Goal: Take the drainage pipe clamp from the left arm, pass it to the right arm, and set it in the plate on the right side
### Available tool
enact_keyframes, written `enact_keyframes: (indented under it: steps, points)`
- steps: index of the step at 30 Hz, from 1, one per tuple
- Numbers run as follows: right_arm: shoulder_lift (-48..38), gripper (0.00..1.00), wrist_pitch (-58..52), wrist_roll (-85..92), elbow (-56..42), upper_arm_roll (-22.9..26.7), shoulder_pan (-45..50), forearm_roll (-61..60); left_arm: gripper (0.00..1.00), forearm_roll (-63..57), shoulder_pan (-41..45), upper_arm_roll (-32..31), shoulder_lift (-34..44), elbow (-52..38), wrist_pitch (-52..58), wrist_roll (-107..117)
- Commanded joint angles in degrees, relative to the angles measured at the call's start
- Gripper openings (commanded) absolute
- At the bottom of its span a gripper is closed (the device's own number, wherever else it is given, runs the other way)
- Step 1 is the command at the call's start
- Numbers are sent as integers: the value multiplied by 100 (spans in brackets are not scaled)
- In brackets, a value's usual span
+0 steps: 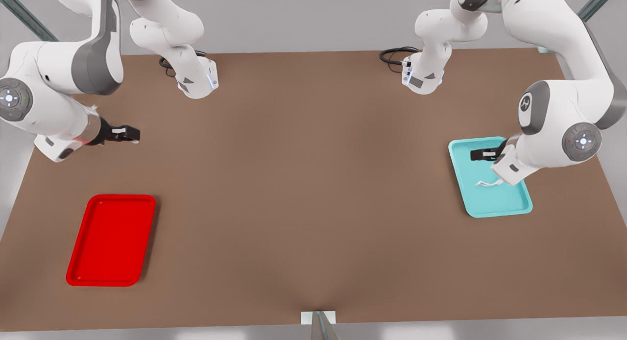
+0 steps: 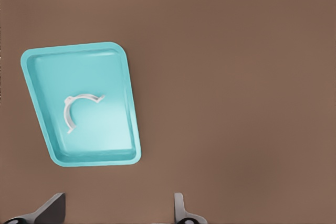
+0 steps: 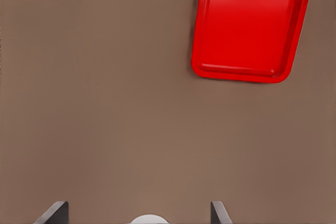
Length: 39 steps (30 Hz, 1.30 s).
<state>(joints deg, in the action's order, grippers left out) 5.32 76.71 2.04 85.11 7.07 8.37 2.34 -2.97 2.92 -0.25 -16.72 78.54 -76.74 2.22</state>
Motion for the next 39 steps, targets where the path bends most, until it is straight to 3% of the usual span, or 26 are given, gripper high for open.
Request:
enact_keyframes:
  steps: [1,4,5,9,13,20,25,27,28,30,33,39]
  points:
    - [-5,100,696,156,6,5,16,-5,100,-19,-2,8,2,-14,-403,-301]
    - [-4,100,688,156,6,5,16,-23,100,7,-45,200,-103,108,-709,-668]
    - [-4,100,679,156,6,5,16,-23,100,393,-133,622,-156,855,-1817,-1433]
    - [-4,100,670,156,23,5,16,-32,100,429,-432,1369,-420,2358,-3979,-3410]
    - [-4,100,661,148,41,-4,24,-32,100,1132,-661,2055,-763,3316,-5667,-4397]
    - [-4,100,653,156,50,-13,33,-32,100,1615,-775,2108,-991,4266,-6907,-4397]
    - [-4,100,644,148,50,-21,51,-23,100,1607,-801,2108,-974,4547,-7048,-4388]
    - [4,100,644,148,50,-21,60,-23,59,1607,-801,2108,-956,4670,-7066,-4116]
    - [4,100,644,148,50,-21,60,-23,52,1598,-801,2108,-947,4679,-6925,-3984]
    - [4,100,644,148,50,-21,68,-23,56,1580,-801,2099,-947,4697,-6907,-3720]
    - [4,100,644,148,50,-21,68,-23,44,1571,-793,2082,-947,4697,-6907,-3307]
    - [22,100,644,148,50,-30,68,-5,44,1571,-801,2073,-947,4697,-6600,-3149]
